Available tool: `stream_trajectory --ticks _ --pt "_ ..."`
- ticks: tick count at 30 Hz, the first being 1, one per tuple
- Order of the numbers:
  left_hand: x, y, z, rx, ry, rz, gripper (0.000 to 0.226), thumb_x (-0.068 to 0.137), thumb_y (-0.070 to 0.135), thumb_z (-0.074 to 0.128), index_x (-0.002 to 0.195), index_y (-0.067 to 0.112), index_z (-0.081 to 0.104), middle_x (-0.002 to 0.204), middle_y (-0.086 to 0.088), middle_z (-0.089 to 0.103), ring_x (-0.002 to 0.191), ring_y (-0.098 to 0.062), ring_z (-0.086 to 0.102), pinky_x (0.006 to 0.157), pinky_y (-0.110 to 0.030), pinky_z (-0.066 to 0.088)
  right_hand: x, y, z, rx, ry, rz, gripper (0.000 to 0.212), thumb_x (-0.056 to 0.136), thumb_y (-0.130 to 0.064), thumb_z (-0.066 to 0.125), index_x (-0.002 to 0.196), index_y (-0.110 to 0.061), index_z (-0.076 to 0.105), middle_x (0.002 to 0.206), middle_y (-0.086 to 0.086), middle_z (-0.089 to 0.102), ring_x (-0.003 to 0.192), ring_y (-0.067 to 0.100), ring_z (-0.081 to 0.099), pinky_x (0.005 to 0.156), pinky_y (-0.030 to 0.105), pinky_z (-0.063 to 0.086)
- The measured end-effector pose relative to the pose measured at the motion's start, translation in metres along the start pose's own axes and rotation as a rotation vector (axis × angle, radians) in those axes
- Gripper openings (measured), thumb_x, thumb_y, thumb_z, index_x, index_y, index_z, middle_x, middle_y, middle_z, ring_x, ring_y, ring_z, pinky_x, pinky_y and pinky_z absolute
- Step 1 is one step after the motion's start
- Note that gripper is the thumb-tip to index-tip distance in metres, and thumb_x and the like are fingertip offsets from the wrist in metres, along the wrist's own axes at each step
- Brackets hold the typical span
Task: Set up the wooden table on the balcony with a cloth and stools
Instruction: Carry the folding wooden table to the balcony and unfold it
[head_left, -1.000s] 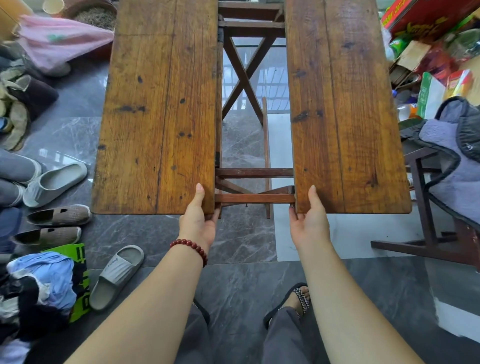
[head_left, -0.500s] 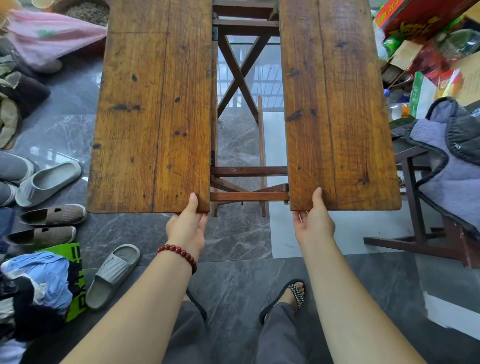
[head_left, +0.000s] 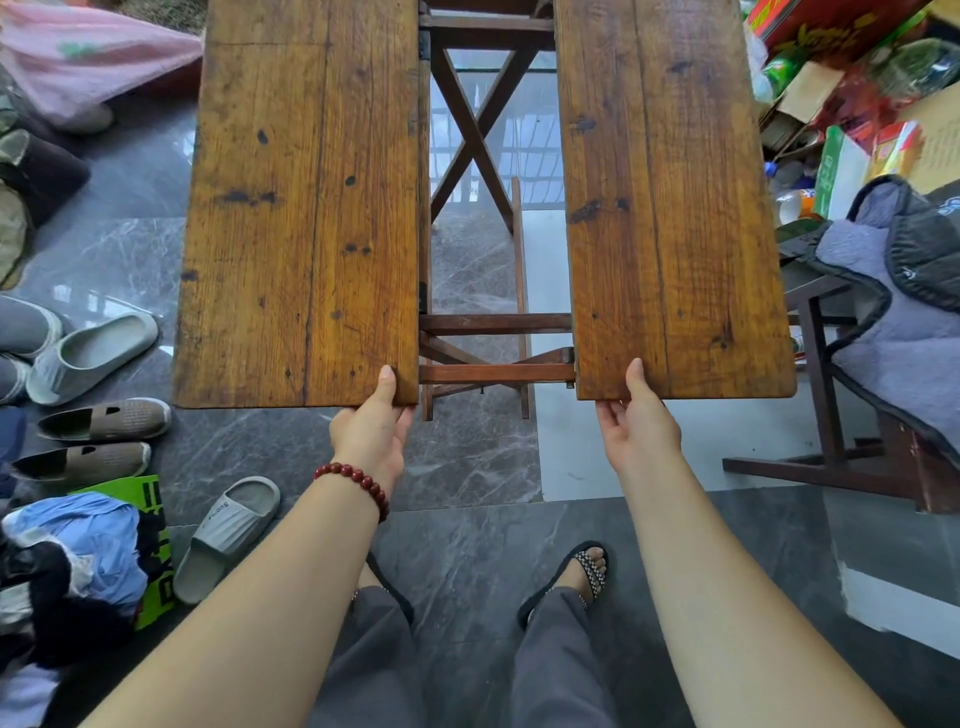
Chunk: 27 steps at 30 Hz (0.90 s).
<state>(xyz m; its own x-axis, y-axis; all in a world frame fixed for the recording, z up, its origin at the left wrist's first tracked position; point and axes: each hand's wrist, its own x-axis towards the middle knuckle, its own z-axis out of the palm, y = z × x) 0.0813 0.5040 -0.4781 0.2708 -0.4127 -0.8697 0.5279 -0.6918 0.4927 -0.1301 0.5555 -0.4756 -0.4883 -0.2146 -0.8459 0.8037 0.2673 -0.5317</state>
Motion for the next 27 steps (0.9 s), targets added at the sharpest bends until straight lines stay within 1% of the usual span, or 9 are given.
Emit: stream_trajectory --ticks 4,8,10,13,15,17,22,25,27 --pt "0.003 0.009 -0.014 0.316 -0.03 0.005 0.039 0.086 0.022 0.067 0.116 0.002 0.052 0.111 -0.009 0.061 0.1 -0.02 0.062 0.09 -0.033 0.052 0.001 -0.01 -0.007 -0.187 -0.026 -0.044 0.03 0.089 -0.027 0.063 0.108 -0.012 0.046 0.118 0.008 0.054 0.112 0.026 0.056 0.098 0.038 0.049" --pt "-0.007 0.013 -0.021 0.879 -0.203 -0.004 0.04 0.088 0.031 0.063 0.114 0.002 0.054 0.096 -0.005 0.061 0.091 -0.019 0.064 0.081 -0.032 0.055 0.0 -0.006 -0.012 -0.718 -0.131 -0.064 0.035 0.091 -0.04 0.057 0.109 -0.01 0.053 0.103 0.009 0.065 0.091 0.023 0.066 0.077 0.028 0.053" --pt "-0.015 0.014 -0.019 1.112 -0.29 0.127 0.026 0.089 0.031 0.062 0.097 0.006 0.061 0.086 -0.005 0.064 0.087 -0.021 0.067 0.078 -0.033 0.056 -0.005 -0.002 -0.015 -1.087 -0.202 -0.149 0.03 0.091 -0.039 0.057 0.1 -0.011 0.06 0.093 0.006 0.067 0.086 0.02 0.067 0.08 0.032 0.055" --pt "-0.023 0.017 -0.015 1.465 -0.354 0.611 0.015 0.086 0.031 0.064 0.083 0.017 0.059 0.08 0.002 0.065 0.08 -0.018 0.064 0.063 -0.025 0.049 -0.013 0.002 -0.02 -1.612 -0.223 -0.578 0.017 0.088 -0.034 0.06 0.094 -0.018 0.057 0.09 -0.001 0.064 0.081 0.018 0.06 0.072 0.03 0.051" --pt "-0.021 0.02 -0.014 1.647 -0.356 0.955 0.021 0.081 0.03 0.069 0.091 0.019 0.054 0.091 0.004 0.057 0.087 -0.015 0.057 0.069 -0.027 0.049 -0.02 0.002 -0.015 -1.768 -0.229 -0.876 0.015 0.087 -0.027 0.062 0.097 -0.02 0.053 0.09 -0.005 0.056 0.08 0.016 0.054 0.064 0.027 0.047" --pt "-0.013 0.022 -0.014 1.849 -0.31 1.124 0.045 0.075 0.031 0.073 0.11 0.017 0.047 0.114 -0.002 0.046 0.104 -0.02 0.047 0.079 -0.032 0.05 -0.018 0.002 -0.008 -1.875 -0.232 -1.037 0.022 0.085 -0.023 0.066 0.098 -0.02 0.049 0.096 -0.004 0.052 0.085 0.016 0.051 0.063 0.027 0.046" --pt "0.01 0.02 -0.016 2.231 -0.172 1.203 0.095 0.078 0.025 0.066 0.146 0.02 0.001 0.15 -0.008 -0.001 0.14 -0.028 0.007 0.112 -0.042 0.023 0.002 0.003 0.002 -2.073 -0.309 -1.233 0.025 0.084 -0.004 0.061 0.102 -0.014 0.046 0.104 0.004 0.05 0.087 0.022 0.053 0.057 0.027 0.037" --pt "0.017 0.018 -0.01 2.327 -0.135 1.244 0.095 0.089 0.019 0.051 0.144 0.014 -0.026 0.155 -0.009 -0.019 0.145 -0.028 -0.007 0.117 -0.043 0.011 0.011 0.001 0.007 -2.117 -0.347 -1.393 0.03 0.077 0.006 0.064 0.1 -0.01 0.053 0.094 0.008 0.054 0.077 0.025 0.054 0.052 0.028 0.035" --pt "0.02 0.021 -0.006 2.347 -0.117 1.28 0.089 0.094 0.017 0.044 0.141 0.01 -0.031 0.155 -0.009 -0.023 0.145 -0.027 -0.011 0.117 -0.042 0.011 0.017 -0.001 0.01 -2.134 -0.296 -1.478 0.041 0.061 0.011 0.073 0.092 -0.008 0.055 0.086 0.01 0.054 0.069 0.026 0.053 0.05 0.03 0.039"
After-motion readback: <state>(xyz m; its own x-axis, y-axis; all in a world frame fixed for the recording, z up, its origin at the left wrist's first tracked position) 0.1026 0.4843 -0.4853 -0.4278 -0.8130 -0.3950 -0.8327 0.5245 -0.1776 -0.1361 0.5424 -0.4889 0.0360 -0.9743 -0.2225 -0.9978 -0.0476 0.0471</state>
